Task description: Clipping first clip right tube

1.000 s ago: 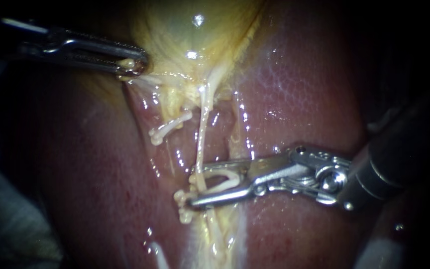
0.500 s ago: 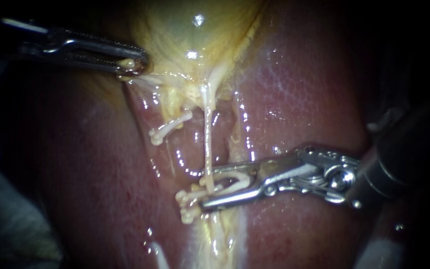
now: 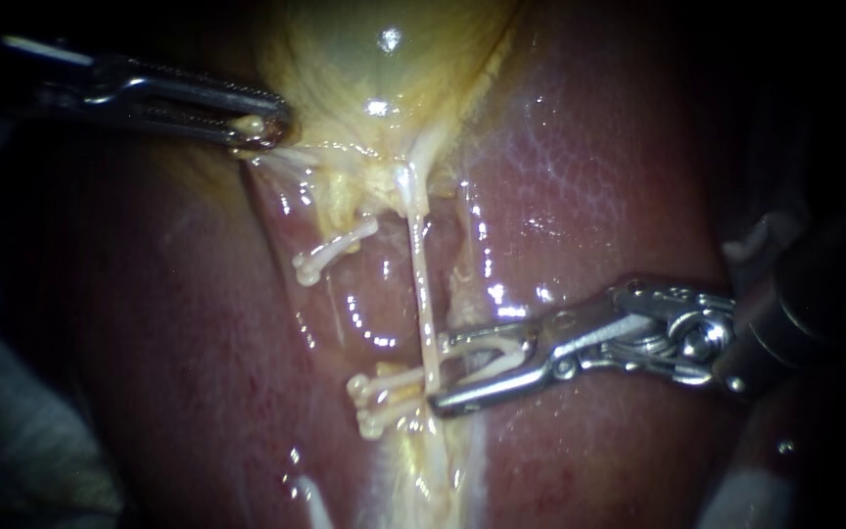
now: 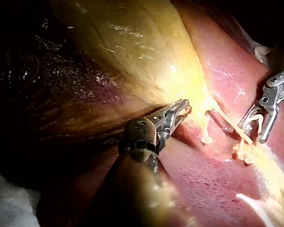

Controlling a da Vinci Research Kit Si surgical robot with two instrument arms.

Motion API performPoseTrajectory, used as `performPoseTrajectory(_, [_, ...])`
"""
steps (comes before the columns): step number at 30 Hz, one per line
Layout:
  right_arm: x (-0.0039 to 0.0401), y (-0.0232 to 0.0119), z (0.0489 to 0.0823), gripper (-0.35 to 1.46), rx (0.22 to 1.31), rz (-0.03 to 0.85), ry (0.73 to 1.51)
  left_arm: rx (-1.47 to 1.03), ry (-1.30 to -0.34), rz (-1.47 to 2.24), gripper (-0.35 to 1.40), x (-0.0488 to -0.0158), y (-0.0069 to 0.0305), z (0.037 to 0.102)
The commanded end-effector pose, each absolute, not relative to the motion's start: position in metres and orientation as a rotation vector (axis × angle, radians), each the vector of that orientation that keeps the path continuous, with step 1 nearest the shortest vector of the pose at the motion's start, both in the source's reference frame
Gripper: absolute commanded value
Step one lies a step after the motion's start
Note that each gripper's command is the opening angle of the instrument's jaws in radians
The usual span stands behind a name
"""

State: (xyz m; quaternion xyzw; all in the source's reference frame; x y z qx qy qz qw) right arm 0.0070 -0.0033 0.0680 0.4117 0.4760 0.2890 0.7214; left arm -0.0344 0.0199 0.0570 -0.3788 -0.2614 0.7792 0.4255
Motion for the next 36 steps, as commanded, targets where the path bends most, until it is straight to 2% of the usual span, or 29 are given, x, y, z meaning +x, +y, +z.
performPoseTrajectory(1, [0.0071, -0.0033, 0.0682, 0.47, 0.906, 0.641, 1.053, -0.947, -0.654, 1.949, -0.35, -0.0344, 0.0200, 0.0570])
performPoseTrajectory(8, [0.0081, -0.0038, 0.0688, 0.49, 0.901, 0.645, 1.069, -0.947, -0.654, 1.949, -0.35, -0.0344, 0.0200, 0.0570])
performPoseTrajectory(26, [0.0112, -0.0049, 0.0676, 0.50, 0.924, 0.663, 1.154, -0.947, -0.654, 1.949, -0.35, -0.0344, 0.0200, 0.0570])
performPoseTrajectory(36, [0.0117, -0.0049, 0.0653, 0.50, 0.973, 0.697, 1.221, -0.947, -0.654, 1.949, -0.35, -0.0344, 0.0200, 0.0570])
